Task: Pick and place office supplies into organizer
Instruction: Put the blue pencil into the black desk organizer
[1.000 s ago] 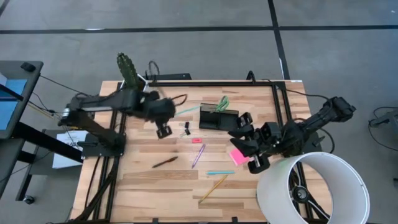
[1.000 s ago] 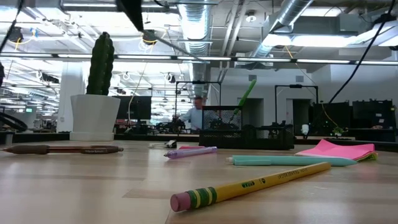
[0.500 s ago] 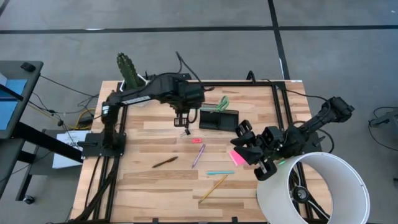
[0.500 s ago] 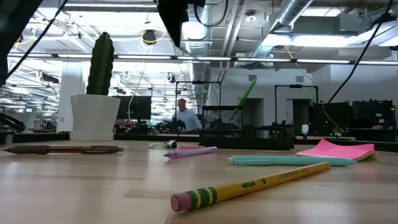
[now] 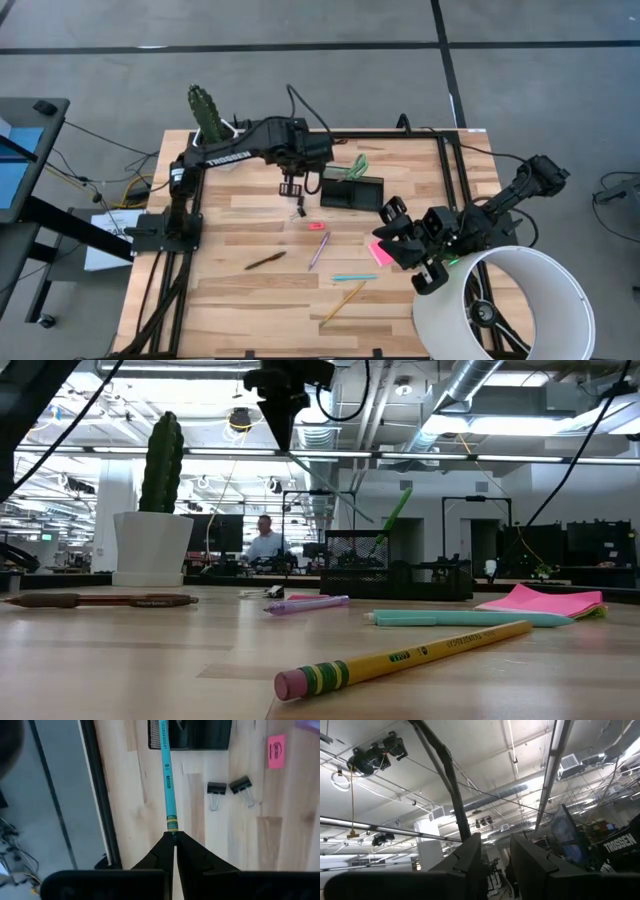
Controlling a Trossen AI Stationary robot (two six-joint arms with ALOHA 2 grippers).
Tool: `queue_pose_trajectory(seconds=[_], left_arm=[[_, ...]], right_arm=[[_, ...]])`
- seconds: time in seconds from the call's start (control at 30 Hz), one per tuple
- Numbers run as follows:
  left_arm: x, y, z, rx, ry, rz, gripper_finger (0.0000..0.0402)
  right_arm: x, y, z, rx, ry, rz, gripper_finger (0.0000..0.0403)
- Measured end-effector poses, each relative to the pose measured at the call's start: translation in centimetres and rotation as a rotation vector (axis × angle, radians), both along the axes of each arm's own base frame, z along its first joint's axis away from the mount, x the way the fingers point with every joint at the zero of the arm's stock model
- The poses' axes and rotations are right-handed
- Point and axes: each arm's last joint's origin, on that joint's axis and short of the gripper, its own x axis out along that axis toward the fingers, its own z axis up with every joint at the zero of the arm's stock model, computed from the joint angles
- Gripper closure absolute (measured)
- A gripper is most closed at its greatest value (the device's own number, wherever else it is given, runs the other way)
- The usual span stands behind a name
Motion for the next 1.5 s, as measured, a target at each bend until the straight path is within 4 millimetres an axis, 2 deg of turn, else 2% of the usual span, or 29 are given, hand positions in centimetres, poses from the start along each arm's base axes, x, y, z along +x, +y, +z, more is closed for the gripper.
queue_pose_trajectory(seconds=[0.33, 0.63, 0.73, 0.97, 1.27, 1.37, 1.5], left_arm=[[0.1, 0.2, -0.1, 0.080, 0.102, -0.203, 0.0401], [0.1, 0.4, -0.2, 0.108, 0.136, -0.255, 0.0401], [0.8, 0.8, -1.1, 0.117, 0.149, -0.242, 0.0401], [2.9, 1.3, -4.6, 0.130, 0.254, -0.241, 0.0401], [3.7, 0.9, -4.9, 0.105, 0.194, -0.257, 0.0400], [3.7, 0.9, -4.9, 0.111, 0.202, -0.269, 0.0387], [4.1, 1.1, -4.9, 0.128, 0.154, -0.263, 0.0351]], right_arm=[[0.0, 0.0, 0.0, -0.003, 0.002, -0.001, 0.0305], [0.0, 0.0, 0.0, -0.003, 0.002, -0.001, 0.0305], [0.0, 0.0, 0.0, -0.003, 0.002, -0.001, 0.0305], [0.1, 0.0, -0.1, -0.006, 0.008, -0.002, 0.0305], [0.2, 0.1, -0.3, -0.019, 0.026, -0.002, 0.0305], [0.2, 0.1, -0.3, -0.034, 0.024, -0.014, 0.0305], [0.2, 0.1, -0.3, -0.038, 0.023, -0.017, 0.0305]])
